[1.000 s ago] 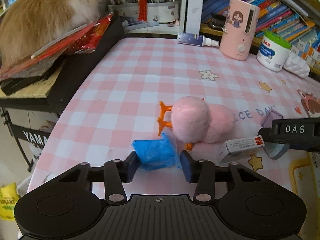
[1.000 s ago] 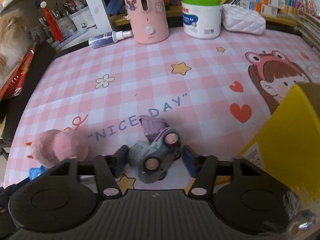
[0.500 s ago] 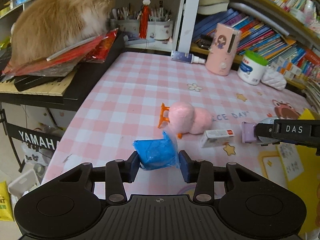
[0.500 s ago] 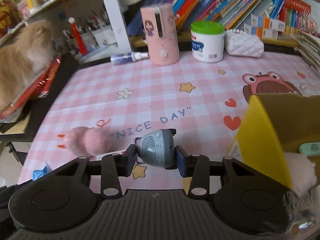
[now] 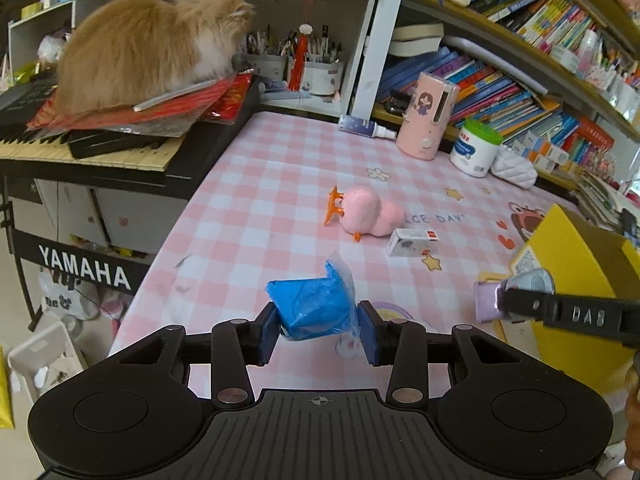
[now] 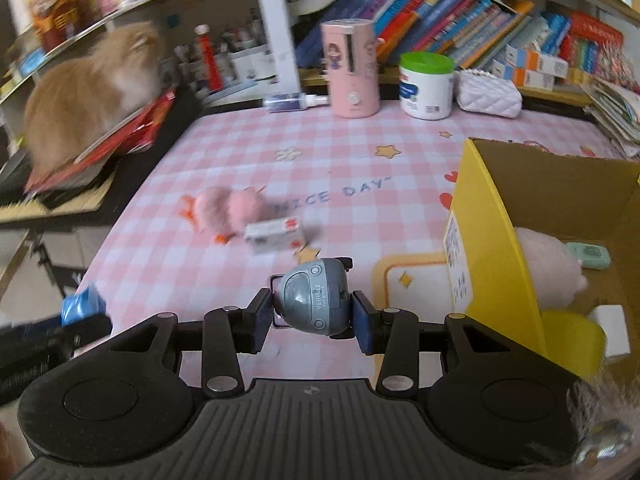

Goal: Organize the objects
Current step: 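Lift and carry the car with right tool while left tool carries the packet to the box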

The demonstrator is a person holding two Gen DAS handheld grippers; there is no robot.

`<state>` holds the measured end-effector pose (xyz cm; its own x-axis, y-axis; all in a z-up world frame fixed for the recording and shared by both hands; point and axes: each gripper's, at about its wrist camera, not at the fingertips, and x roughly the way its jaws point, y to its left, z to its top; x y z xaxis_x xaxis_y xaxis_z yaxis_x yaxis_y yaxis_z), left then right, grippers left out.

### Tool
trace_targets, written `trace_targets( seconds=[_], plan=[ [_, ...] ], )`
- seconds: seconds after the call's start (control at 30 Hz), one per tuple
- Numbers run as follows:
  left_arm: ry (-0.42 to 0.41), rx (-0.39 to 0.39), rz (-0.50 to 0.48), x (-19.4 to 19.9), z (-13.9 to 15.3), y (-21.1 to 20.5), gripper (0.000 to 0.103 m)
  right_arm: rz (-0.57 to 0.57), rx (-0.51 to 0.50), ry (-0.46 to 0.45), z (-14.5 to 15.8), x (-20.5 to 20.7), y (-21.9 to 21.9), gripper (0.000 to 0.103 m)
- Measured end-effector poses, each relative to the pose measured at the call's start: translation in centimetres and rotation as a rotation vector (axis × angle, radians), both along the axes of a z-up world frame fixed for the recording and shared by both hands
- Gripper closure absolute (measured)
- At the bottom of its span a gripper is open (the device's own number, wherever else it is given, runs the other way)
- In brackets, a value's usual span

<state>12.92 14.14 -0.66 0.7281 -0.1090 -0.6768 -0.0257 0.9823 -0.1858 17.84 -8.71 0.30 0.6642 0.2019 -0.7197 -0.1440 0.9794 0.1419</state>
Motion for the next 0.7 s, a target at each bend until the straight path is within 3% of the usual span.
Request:
trace_targets(
  seconds=[0.23, 0.7],
  plan=[
    [-0.035, -0.043, -0.023, -5.1, 1.2, 0.9, 0.064, 0.062, -0.032, -0.038, 1.1, -6.4, 1.3, 0.064],
    [-0.052, -0.051, -0.188, -12.0, 1.9, -1.9, 0.064, -0.025, -0.027, -0.041, 1.5, -16.7, 0.0, 0.064]
  ],
)
